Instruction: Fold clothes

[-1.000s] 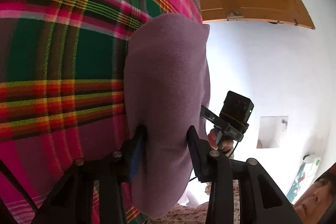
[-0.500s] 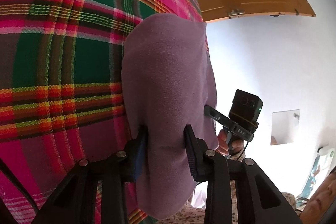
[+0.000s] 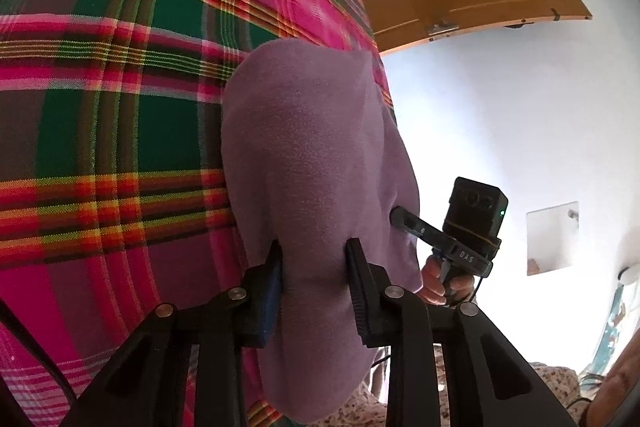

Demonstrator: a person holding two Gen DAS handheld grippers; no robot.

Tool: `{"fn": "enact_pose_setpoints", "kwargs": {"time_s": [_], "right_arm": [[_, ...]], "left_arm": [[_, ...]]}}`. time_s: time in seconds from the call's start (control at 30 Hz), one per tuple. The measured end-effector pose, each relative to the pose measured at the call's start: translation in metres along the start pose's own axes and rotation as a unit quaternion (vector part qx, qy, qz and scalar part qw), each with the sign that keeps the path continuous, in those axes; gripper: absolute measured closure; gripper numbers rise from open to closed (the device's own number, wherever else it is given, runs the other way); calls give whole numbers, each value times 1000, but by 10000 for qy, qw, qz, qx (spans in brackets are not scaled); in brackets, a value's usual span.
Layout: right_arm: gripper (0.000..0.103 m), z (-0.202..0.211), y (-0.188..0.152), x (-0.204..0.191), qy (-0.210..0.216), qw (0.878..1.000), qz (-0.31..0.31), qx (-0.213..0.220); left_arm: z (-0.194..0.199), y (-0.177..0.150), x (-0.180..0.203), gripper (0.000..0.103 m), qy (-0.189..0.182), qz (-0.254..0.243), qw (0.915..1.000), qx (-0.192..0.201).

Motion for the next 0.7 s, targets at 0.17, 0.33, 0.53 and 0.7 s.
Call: {"fn": "enact_pose_setpoints", "kwargs": {"time_s": [0.17, 0.33, 0.53, 0.7], "right_arm": [[83, 2, 0, -5, 38, 10000, 11, 65], [83, 5, 1, -14, 103, 9998, 77, 127], [84, 5, 4, -21, 101, 9997, 142, 150], [84, 4, 7, -29, 181, 9996, 149, 177]], "left_arm": [[-3, 2, -1, 73, -9, -51, 10000, 6], [-18, 3, 6, 73, 28, -153, 9999, 7], [-17, 9, 4, 73, -32, -169, 9998, 60], [-14, 16, 2, 74, -55, -158, 9996, 211]]}}
Point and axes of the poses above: each gripper's, at about its wrist camera, not at the fingertips, and z roughly against the way its jaws point, x to its right, y to its top, the point moved 9 cm from there along -z, roughly the way its jaws point, and after that the axes turned 6 degrees about -z, right-handed, at the moved point
